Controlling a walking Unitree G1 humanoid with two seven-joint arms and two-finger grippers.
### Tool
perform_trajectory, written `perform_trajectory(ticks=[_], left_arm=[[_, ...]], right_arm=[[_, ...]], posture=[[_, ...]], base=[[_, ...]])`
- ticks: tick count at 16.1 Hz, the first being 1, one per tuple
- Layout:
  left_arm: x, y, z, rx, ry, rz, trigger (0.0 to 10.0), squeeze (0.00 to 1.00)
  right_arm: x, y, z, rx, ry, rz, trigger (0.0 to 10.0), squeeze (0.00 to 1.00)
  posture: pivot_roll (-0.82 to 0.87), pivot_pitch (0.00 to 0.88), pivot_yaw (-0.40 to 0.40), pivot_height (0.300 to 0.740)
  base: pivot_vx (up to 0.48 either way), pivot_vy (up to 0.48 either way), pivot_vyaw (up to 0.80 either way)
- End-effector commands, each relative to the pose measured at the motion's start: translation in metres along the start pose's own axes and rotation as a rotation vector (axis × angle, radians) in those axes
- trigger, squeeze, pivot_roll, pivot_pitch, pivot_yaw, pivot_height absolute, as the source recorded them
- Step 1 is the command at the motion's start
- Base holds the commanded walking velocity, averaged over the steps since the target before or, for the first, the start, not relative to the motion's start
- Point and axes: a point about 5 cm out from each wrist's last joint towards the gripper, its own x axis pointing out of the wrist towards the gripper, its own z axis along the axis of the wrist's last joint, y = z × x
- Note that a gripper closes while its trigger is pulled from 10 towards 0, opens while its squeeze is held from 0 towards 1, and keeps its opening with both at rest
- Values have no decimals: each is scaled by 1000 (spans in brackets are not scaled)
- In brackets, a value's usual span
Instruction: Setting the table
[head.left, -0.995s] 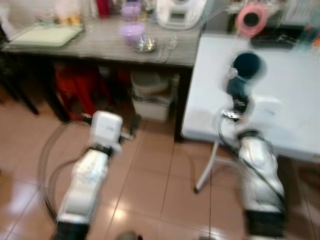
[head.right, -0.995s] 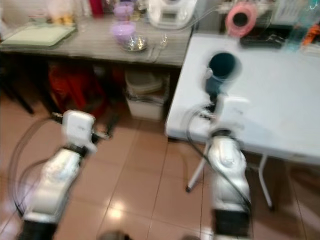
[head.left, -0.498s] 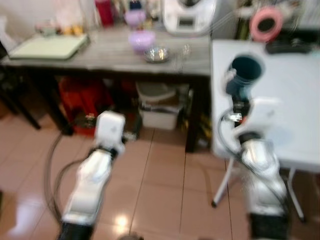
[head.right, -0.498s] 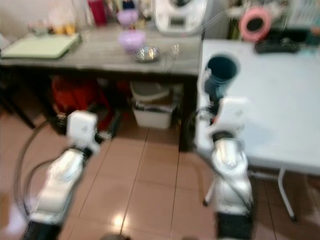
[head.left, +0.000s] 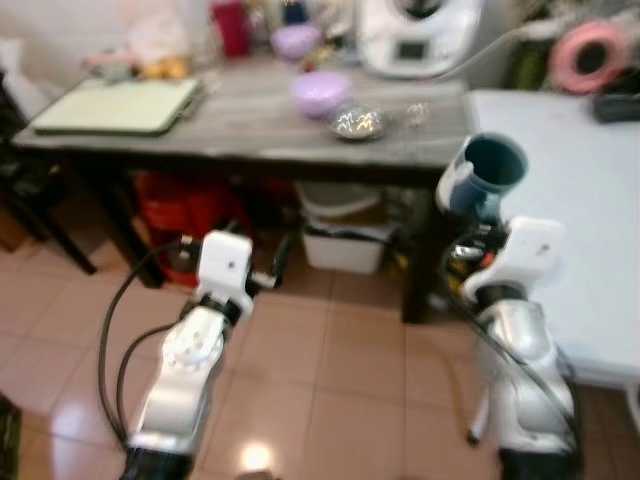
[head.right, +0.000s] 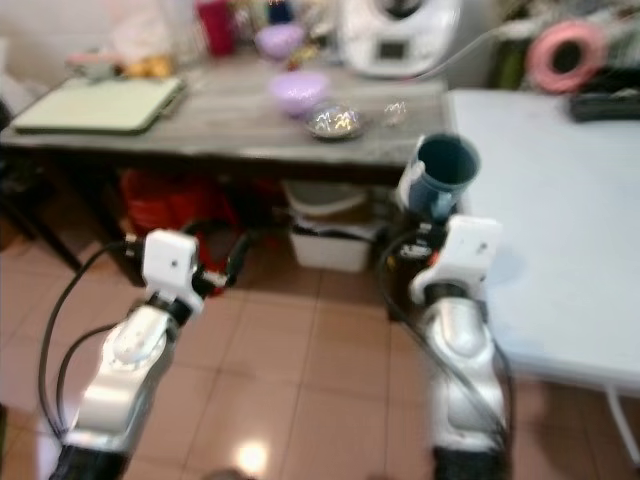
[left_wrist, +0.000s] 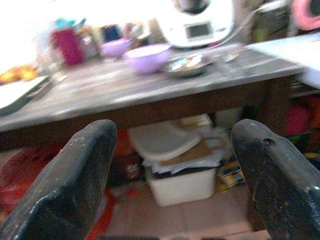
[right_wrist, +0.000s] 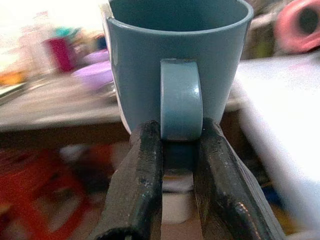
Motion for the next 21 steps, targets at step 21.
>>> perform_trajectory(ticks=[21], left_arm=[[-2,-12,5,-23,8,-100,10000,0]], right_arm=[[18,-8,24,-54,-84,-3,10000,0]], posture=[[-14,0,65,740]], base=[[436,0,0]])
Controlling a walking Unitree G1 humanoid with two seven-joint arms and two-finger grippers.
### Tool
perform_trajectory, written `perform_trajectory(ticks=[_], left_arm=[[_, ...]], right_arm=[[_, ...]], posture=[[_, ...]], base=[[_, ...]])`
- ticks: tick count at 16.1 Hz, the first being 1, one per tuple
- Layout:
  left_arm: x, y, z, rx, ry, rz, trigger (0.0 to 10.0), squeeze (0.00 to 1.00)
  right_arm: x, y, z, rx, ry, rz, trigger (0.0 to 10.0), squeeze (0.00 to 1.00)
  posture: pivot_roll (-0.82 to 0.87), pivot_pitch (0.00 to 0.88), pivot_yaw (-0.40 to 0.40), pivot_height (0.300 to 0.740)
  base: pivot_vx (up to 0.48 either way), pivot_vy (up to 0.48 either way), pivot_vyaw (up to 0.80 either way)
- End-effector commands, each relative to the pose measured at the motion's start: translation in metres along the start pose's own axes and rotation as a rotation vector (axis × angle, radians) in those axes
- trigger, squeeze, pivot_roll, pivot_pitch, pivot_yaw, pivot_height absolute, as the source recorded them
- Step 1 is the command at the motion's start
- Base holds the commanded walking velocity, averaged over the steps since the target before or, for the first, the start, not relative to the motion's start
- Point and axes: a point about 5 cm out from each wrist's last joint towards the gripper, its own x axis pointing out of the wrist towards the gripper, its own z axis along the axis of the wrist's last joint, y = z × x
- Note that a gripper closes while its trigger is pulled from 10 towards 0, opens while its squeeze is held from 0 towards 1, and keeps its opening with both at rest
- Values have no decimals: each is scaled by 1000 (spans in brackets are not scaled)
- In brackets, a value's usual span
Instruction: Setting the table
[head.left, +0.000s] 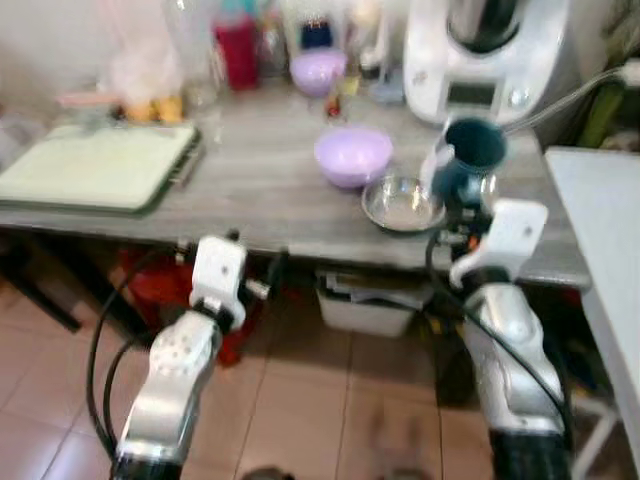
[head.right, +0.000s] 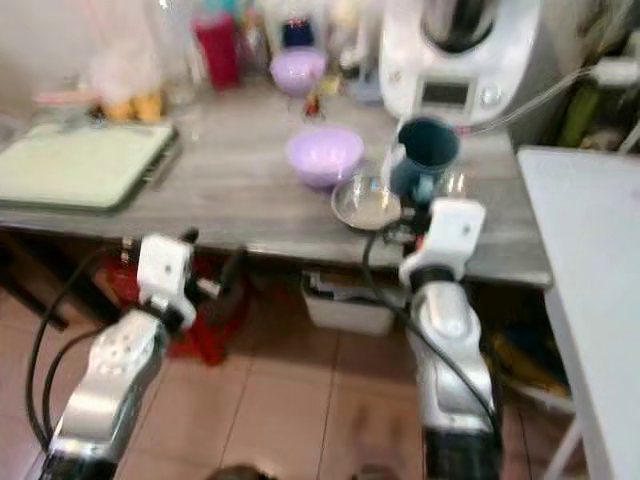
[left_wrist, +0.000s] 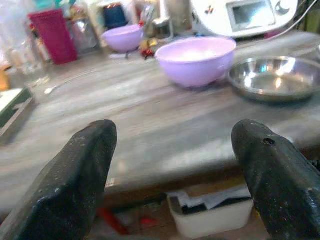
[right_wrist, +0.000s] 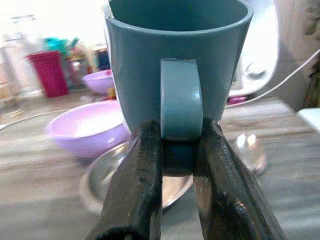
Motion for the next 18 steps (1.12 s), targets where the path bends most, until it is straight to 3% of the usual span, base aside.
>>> perform_trajectory(ticks=[1,6,7,10,15,18], left_arm=[[2,-4,6,0,-19,-12,10000,0],[-2,0,7,-10,-29,2,10000,0],[-3,3,8,-36,-30,31,10000,0],[-8,11,11,-1,-41,86,10000,0],[-20,16,10,12,-20,101,10000,0],[-25,18,11,23,-11,101,10000,0]], right_arm=[[5,-5,7,-7,-26,-21,10000,0],[14,-20,7,-44,-12,-111,10000,0],[16,-24,5,-32,10,-130,10000,0],[26,-28,3,-40,46,-98,10000,0],[43,-41,2,-72,93,-110,10000,0],[51,-39,3,-62,101,-69,10000,0]], posture=[[-11,0,65,740],[0,5,63,740],[4,11,64,740],[16,30,67,740],[44,70,76,740],[63,92,88,740]], base=[[428,0,0],[428,0,0],[0,0,0],[0,0,0],[0,0,0],[0,0,0]])
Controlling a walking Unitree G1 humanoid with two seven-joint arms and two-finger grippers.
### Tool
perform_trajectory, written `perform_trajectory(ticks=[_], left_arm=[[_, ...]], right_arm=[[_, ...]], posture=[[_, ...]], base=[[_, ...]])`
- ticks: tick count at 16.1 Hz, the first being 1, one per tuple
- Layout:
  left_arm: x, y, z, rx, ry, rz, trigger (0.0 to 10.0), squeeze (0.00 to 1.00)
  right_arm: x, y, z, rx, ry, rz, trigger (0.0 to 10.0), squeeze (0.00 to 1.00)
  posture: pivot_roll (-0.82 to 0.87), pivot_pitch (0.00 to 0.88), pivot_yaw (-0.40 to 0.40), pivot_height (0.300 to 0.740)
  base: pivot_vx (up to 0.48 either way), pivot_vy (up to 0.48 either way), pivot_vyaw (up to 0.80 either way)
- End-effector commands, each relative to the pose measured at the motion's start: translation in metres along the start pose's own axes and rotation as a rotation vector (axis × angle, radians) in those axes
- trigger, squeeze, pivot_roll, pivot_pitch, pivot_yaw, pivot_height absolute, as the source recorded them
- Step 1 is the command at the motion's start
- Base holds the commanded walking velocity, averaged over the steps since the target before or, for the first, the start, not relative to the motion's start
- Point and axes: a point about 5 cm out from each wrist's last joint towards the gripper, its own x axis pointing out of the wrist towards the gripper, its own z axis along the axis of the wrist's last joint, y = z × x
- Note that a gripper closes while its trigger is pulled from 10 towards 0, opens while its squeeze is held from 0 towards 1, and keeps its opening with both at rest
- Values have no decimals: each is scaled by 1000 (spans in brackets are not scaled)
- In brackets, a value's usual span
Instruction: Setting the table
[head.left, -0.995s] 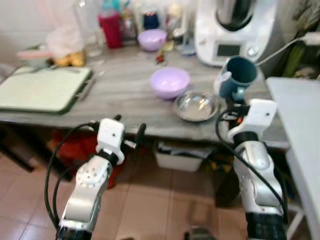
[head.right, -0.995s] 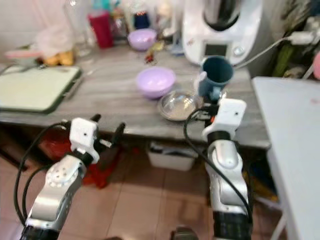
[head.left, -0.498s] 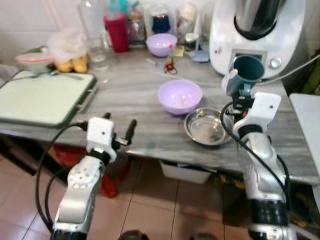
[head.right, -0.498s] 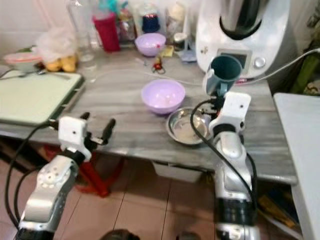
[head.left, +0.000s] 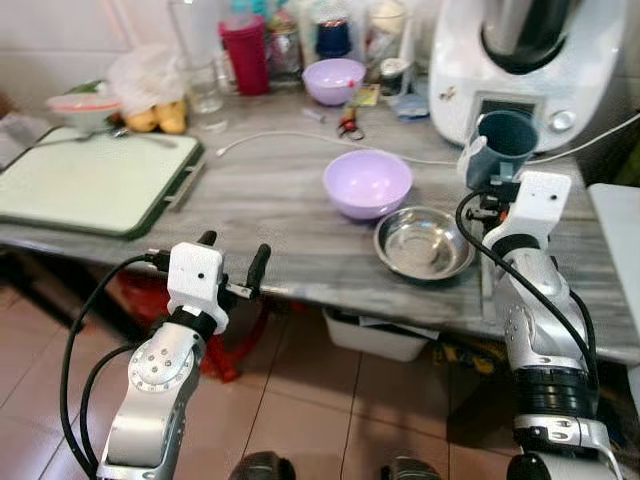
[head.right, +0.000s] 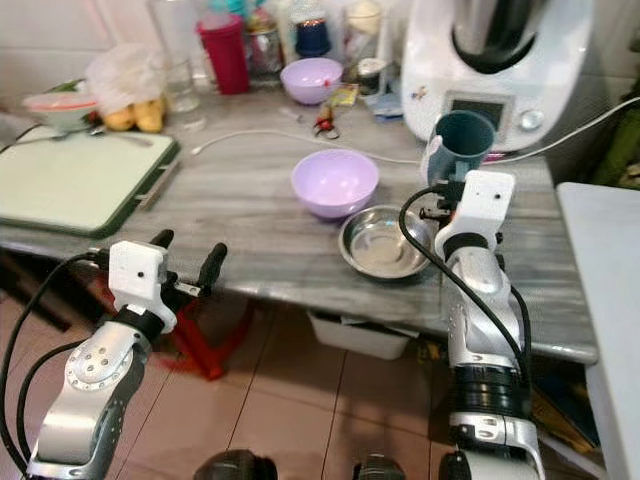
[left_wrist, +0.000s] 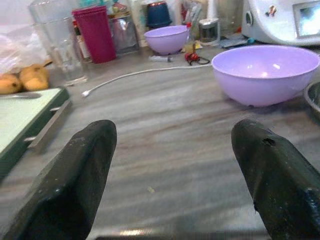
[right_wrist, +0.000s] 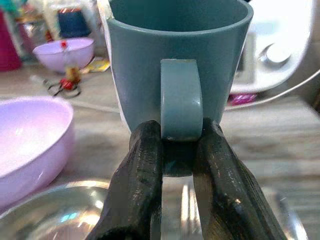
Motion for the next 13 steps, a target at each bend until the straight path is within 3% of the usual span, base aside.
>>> perform_trajectory(ticks=[1,12,13], left_arm=[[-3,3,3,21,3,-4,10000,0],[-15,6,6,52,34,-13,10000,0],[-16,6,7,52,36,-14,10000,0]], right_arm=[[5,3,9,-1,-24,26,10000,0],[15,4,-3,-11,18,65,10000,0],[15,4,-4,-13,22,64,10000,365]], posture=[[64,94,88,740],[100,131,107,740],[101,131,107,740]], base=[[0,0,0],[0,0,0],[0,0,0]])
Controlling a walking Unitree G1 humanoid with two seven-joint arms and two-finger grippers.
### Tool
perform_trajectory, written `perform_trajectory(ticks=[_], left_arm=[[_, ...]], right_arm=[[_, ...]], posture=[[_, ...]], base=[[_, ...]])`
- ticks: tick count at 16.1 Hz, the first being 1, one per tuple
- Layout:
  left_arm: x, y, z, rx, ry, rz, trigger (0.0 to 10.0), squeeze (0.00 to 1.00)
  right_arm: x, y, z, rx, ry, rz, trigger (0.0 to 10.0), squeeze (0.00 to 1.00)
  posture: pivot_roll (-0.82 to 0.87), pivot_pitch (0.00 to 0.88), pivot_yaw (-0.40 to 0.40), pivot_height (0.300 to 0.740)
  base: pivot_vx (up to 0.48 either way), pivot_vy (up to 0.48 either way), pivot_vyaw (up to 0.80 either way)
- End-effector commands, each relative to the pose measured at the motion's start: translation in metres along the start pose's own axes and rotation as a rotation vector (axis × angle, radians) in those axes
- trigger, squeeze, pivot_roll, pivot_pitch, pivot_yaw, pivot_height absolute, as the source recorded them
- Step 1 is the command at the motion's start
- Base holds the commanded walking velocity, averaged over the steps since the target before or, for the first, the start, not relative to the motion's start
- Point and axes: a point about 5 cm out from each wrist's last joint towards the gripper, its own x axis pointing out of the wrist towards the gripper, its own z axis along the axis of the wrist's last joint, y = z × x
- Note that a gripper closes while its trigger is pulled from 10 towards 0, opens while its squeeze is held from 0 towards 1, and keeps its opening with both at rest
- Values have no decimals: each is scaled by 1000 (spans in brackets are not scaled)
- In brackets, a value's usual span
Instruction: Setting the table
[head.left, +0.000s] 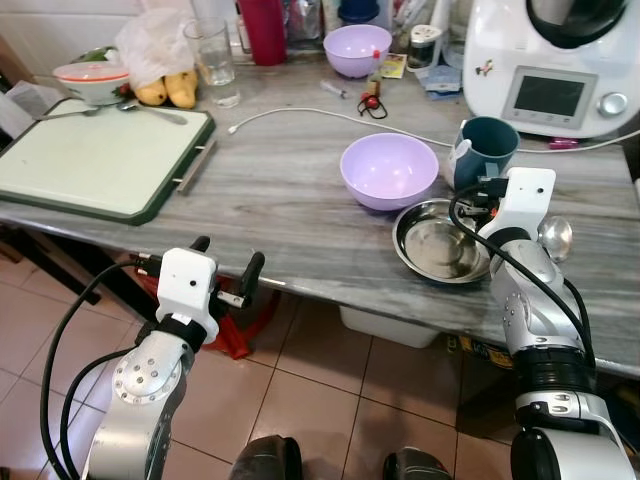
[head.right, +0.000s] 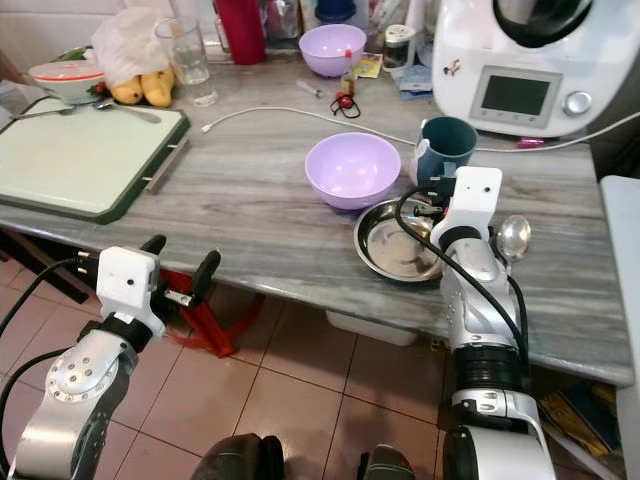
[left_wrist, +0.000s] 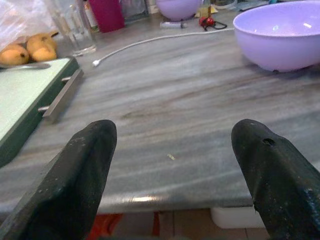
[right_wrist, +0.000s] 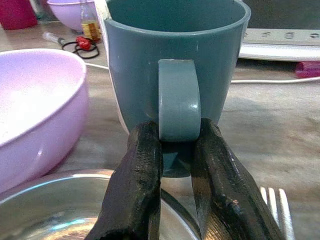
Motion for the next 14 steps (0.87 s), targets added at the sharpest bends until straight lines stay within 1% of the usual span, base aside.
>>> perform_trajectory(ticks=[1,8,11,13,14], left_arm=[[-2,3,3,20,1,2,10000,0],[2,0,1,3,5,-2,10000,0],[6,2,-1,2,9,14,10000,0],[8,4,-3,-2,16,47,10000,0],[9,4,-4,-27,23,47,10000,0]], right_arm=[[1,2,0,-2,-5,8,10000,1000],[-10,-2,2,-22,-24,-17,10000,1000],[-15,-1,8,-39,-59,-35,10000,1000],[-23,-1,13,-38,-86,-45,10000,1000],[-26,-1,12,-28,-88,-43,10000,1000]], posture=[[101,130,107,740],[78,107,93,740],[70,91,90,740],[55,73,87,740],[48,66,85,740]], base=[[0,0,0],[0,0,0],[0,0,0],[0,0,0],[0,0,0]])
